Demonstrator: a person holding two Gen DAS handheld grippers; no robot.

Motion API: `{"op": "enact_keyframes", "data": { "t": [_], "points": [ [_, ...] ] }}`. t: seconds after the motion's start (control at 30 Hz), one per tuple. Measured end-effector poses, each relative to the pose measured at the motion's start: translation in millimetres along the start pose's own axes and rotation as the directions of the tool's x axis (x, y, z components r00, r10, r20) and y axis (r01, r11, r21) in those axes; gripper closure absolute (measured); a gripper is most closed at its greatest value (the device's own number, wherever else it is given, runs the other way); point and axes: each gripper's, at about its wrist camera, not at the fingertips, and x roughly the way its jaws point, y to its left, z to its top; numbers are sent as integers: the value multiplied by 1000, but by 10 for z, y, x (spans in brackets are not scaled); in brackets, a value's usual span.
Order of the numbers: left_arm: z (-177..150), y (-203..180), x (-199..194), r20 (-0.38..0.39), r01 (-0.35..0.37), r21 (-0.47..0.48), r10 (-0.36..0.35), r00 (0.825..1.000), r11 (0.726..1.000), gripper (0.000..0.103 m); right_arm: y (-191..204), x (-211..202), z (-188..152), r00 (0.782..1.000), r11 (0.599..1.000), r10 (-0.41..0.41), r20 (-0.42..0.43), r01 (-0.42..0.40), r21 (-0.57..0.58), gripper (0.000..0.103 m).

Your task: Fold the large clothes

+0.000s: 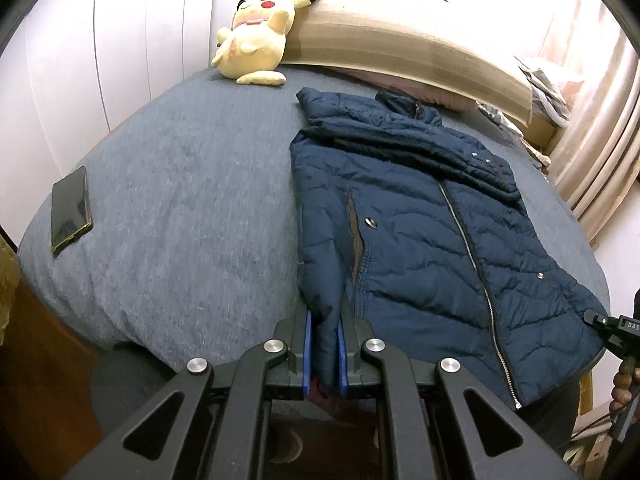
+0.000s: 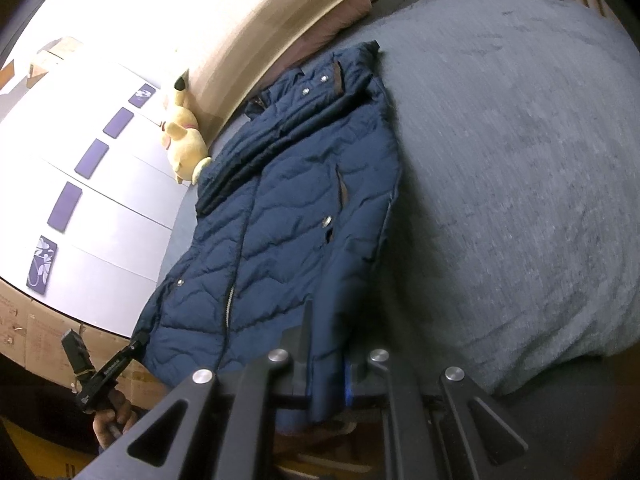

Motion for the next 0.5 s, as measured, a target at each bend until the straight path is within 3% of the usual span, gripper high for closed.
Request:
{"op": "enact_keyframes", "data": {
  "t": [0.5],
  "points": [
    [406, -126, -5, 51, -10, 16, 9, 999, 1000, 92, 160, -33, 384, 995, 998, 65, 73, -66, 12, 93]
  ]
}}
